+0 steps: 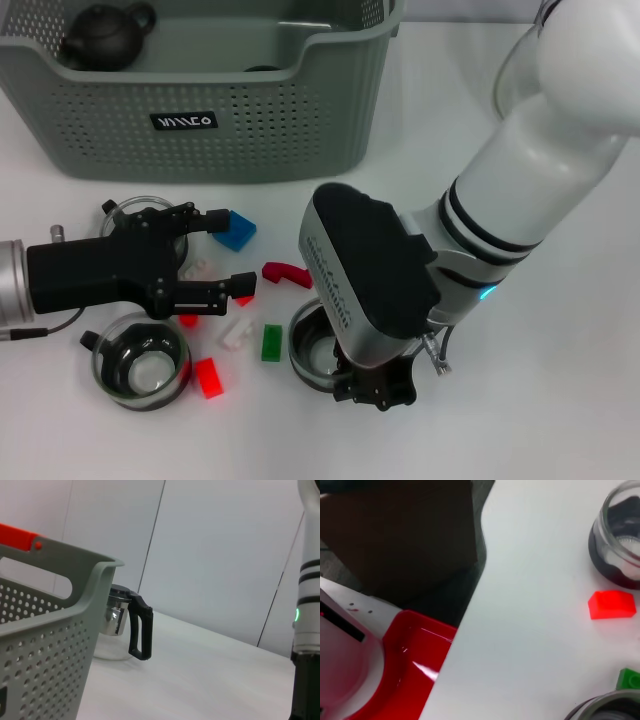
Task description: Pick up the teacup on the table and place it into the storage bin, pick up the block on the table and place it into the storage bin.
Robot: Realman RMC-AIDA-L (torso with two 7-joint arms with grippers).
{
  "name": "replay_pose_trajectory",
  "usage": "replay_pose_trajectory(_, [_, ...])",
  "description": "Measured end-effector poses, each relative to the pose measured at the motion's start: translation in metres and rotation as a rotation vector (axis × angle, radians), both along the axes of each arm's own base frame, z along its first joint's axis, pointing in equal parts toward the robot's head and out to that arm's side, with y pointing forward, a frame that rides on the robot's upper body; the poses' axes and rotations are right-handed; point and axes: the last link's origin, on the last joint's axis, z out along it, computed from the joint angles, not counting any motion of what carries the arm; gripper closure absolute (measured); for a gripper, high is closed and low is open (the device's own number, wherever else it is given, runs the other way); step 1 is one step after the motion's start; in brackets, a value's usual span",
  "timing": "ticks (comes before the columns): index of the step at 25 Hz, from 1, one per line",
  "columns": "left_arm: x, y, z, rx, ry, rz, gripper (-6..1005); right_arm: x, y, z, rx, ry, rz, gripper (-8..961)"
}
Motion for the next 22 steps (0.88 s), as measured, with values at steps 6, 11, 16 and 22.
replay_pose_trajectory(6, [-0.001, 0.001, 0.001, 0.006, 0.008, -0.001, 108, -0.011, 0.005, 0.018, 0.024, 0.008, -0.035, 893])
replay_pose_trajectory(11, [-0.005, 0.000, 0.004, 0.012, 0.020, 0.006, 108, -0.021, 0.012, 0.044, -0.001, 0.028, -0.108, 894])
replay_pose_trajectory(16, [-0.008, 0.000, 0.007, 0.024, 0.033, 0.012, 109, -0.035, 0.021, 0.067, -0.001, 0.047, -0.164, 894])
replay_pose_trajectory(22, [-0.012, 0.003, 0.009, 0.039, 0.056, 0.027, 109, -0.056, 0.034, 0.098, 0.008, 0.065, -0.229, 895])
